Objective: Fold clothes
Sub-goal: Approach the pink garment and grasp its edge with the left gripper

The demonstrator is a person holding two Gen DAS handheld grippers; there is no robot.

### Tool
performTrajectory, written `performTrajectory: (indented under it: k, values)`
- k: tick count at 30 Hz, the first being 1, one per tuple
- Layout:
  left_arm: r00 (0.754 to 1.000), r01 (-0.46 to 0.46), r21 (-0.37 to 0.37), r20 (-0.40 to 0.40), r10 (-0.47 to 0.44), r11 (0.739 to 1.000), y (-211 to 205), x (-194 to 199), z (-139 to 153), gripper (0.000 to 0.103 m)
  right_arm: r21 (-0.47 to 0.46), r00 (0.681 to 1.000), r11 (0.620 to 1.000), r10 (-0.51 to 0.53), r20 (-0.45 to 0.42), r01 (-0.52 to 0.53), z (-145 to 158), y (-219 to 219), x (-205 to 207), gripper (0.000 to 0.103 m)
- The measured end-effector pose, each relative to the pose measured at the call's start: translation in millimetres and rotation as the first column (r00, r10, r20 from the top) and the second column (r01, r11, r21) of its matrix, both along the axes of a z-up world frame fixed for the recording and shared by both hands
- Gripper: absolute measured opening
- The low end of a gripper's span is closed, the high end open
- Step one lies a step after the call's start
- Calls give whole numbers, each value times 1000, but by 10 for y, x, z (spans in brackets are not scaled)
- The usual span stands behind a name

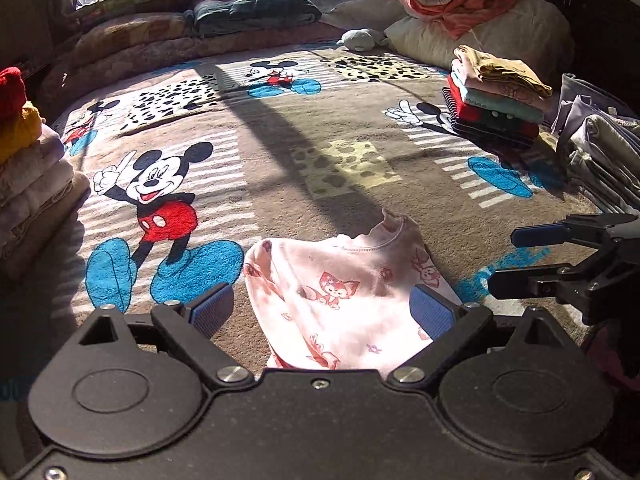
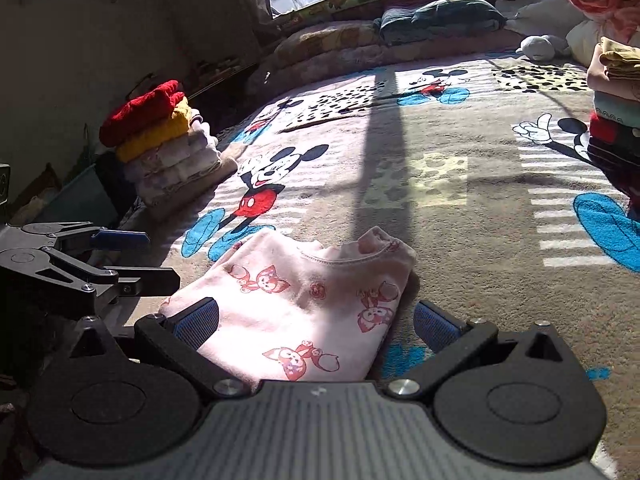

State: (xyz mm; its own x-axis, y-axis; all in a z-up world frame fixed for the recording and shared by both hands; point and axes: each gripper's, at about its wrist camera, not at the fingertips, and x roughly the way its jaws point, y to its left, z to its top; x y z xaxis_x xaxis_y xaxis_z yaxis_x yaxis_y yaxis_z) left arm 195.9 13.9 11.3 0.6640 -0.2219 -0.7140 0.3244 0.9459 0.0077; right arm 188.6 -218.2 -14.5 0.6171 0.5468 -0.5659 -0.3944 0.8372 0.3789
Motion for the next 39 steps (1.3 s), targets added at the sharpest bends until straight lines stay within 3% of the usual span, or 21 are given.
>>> performTrajectory:
  k: [3,6,10,12,17,24,25,26,27,29,32,39]
  values:
    - [998,34,8,-45,-33,999,32,241,-59,72,-41,1000,999,26,17,-26,-37,-27,239,102]
    - [995,50,22,-83,-48,998,58,449,-131,66,-83,998,995,62,20,-61,-91,-18,430,101]
    - [989,84,40,-122,-78,996,58,690,-214,50,-108,996,990,93,12,-91,-200,-11,652,86]
    - [985,103,39,-144,-96,994,54,809,-251,44,-101,995,990,101,1,-100,-273,-17,752,86]
    - [968,157,54,-206,-143,986,21,1083,-342,41,-101,992,987,126,-16,-127,-447,-7,956,85]
    - [939,190,30,-299,-173,981,45,1359,-505,40,-11,983,984,175,-55,-176,-674,-10,1220,85]
    - [937,193,26,-302,-176,981,37,1368,-522,36,9,981,983,184,-68,-184,-706,-6,1240,78]
    - [935,196,23,-305,-180,980,28,1376,-539,23,30,977,981,196,-81,-194,-738,-1,1259,64]
    - [937,193,20,-300,-178,981,25,1362,-545,11,49,975,979,204,-89,-200,-763,3,1261,59]
    - [946,196,37,-269,-179,980,21,1282,-530,4,51,976,978,204,-76,-201,-745,-3,1206,52]
    - [957,199,31,-221,-188,979,59,1125,-455,1,54,978,979,202,-47,-199,-694,-30,1100,37]
    - [972,212,4,-110,-210,977,152,563,-222,1,63,973,971,229,14,-230,-462,-88,684,28]
